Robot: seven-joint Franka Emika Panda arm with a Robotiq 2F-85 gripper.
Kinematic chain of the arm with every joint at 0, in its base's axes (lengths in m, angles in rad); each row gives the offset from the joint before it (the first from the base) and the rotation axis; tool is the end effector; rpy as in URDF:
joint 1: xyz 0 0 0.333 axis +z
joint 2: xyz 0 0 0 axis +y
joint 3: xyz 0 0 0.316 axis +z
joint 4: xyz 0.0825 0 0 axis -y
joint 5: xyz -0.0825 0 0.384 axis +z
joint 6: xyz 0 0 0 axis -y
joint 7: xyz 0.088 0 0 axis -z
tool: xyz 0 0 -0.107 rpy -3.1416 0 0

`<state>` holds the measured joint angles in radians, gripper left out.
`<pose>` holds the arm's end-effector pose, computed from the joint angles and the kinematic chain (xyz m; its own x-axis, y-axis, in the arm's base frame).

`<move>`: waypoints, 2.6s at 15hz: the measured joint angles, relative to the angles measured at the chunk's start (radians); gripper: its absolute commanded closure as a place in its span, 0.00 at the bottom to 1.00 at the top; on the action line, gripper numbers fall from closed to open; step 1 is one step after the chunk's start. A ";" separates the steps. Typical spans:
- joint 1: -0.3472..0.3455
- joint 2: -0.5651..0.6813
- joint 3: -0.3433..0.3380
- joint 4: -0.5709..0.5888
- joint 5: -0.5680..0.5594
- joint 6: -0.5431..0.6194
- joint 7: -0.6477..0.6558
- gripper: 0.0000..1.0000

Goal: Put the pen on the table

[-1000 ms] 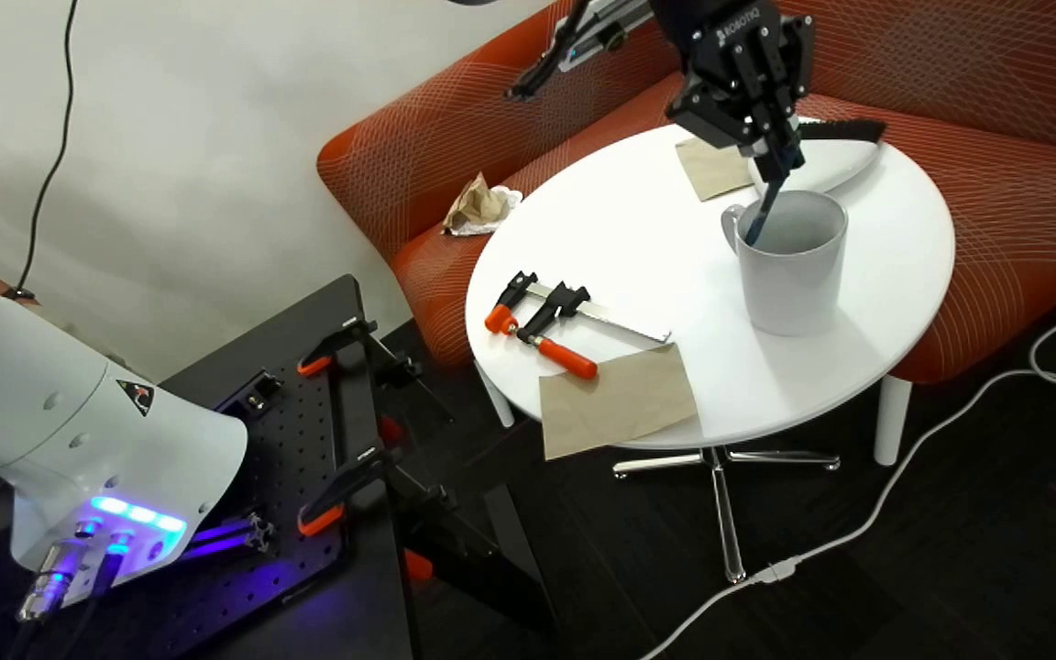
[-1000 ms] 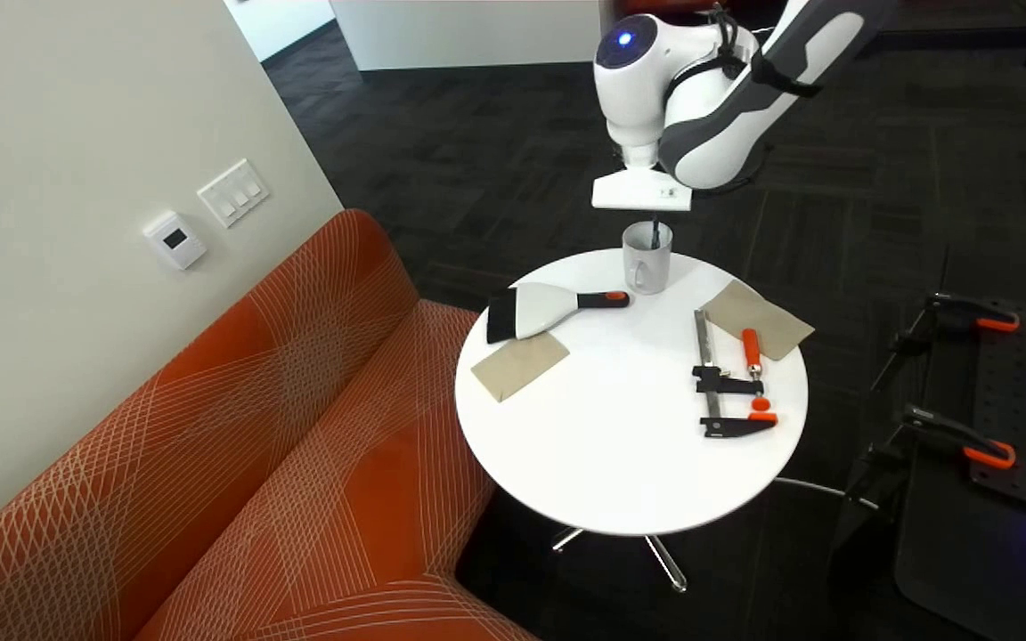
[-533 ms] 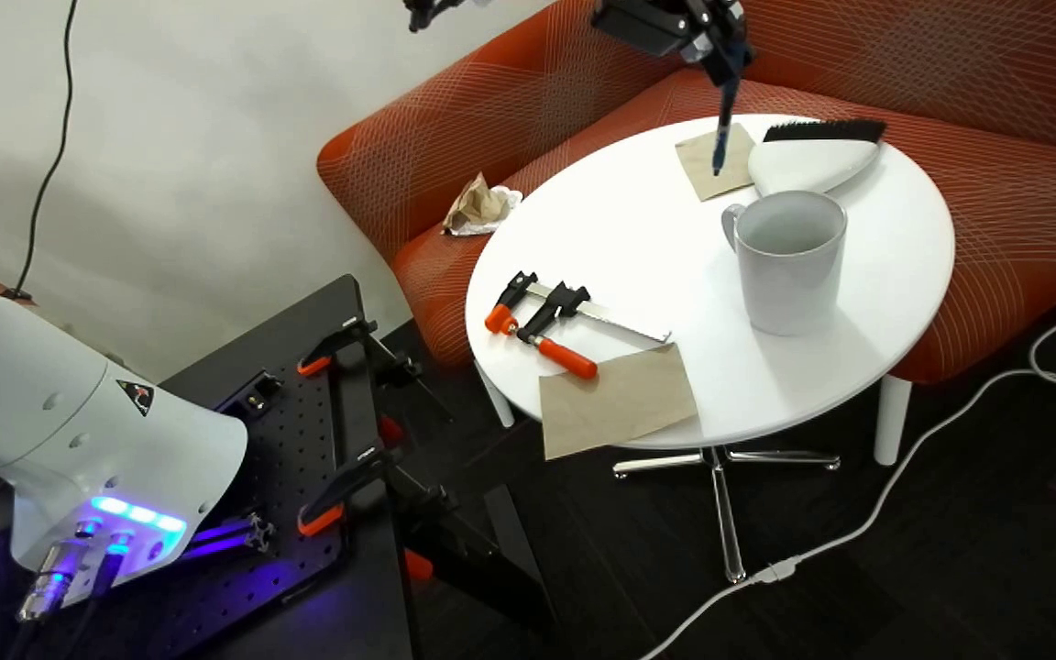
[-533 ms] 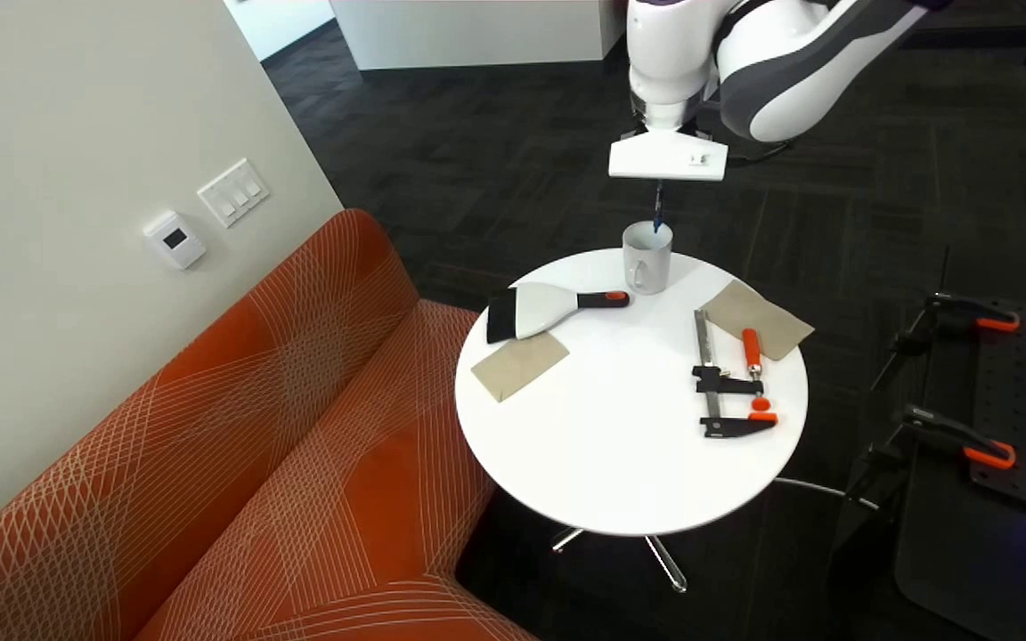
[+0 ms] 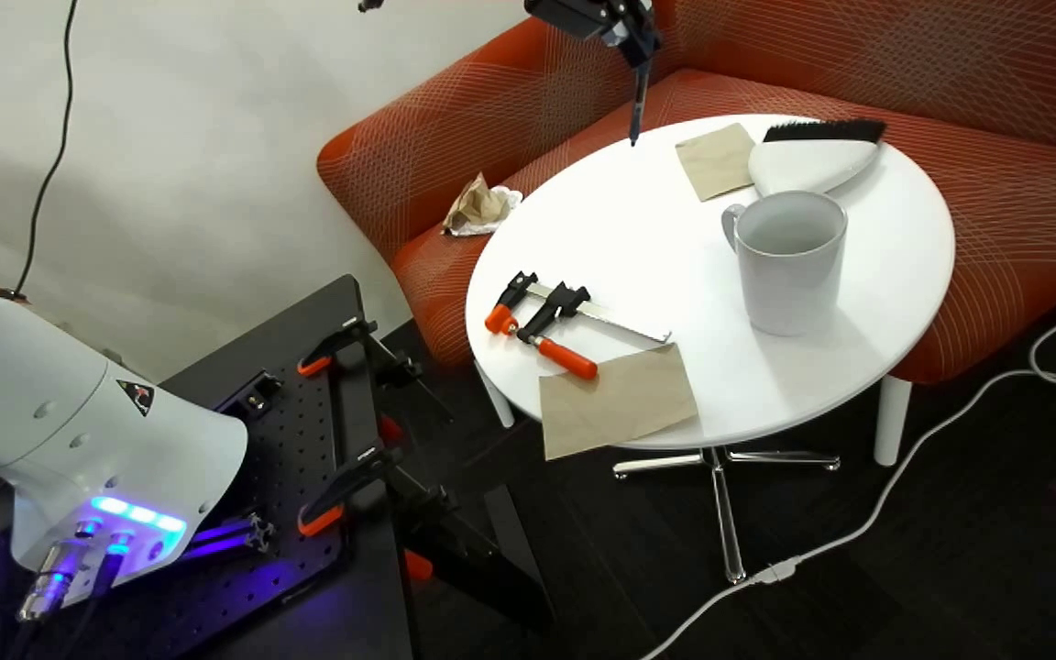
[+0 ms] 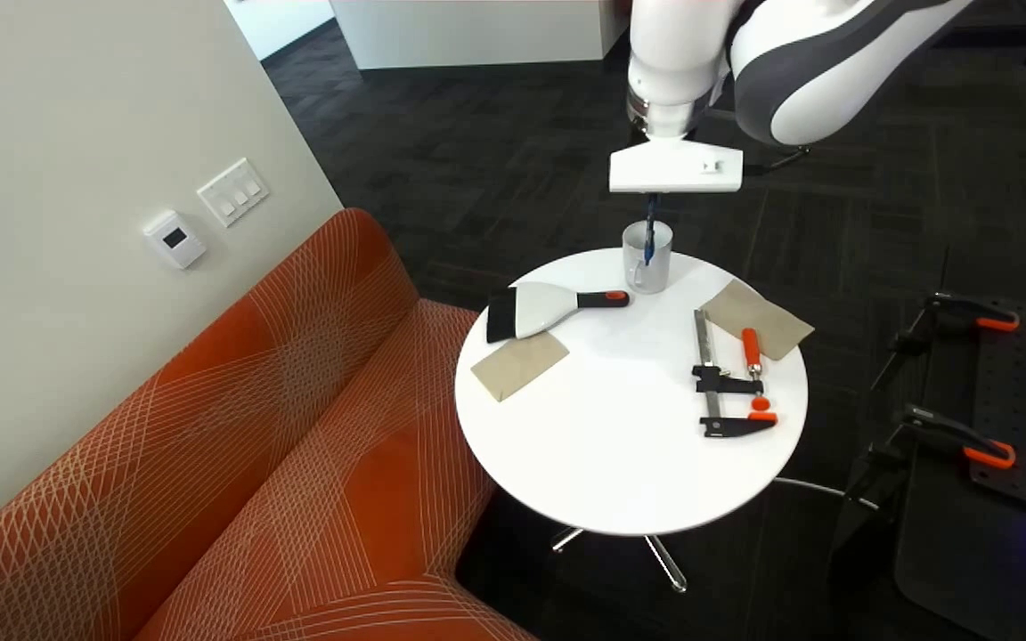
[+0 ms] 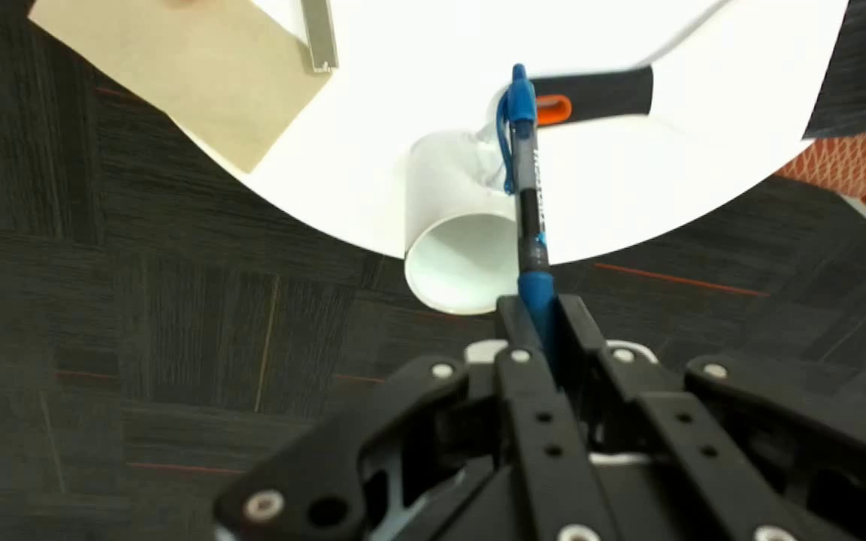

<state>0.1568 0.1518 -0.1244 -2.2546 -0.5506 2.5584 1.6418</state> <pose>0.5492 0.0258 0.3100 0.3524 -0.8630 0.3620 -0.9089 -0.4078 -0.0874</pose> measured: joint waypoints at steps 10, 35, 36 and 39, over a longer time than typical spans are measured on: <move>0.029 0.170 0.129 0.089 0.149 0.000 -0.265 0.97; 0.165 0.554 0.167 0.457 0.342 -0.182 -0.756 0.00; 0.165 0.555 0.166 0.460 0.344 -0.182 -0.756 0.00; 0.165 0.555 0.163 0.466 0.347 -0.183 -0.756 0.00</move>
<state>0.3219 0.7066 0.0390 -1.7883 -0.2034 2.3751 0.8862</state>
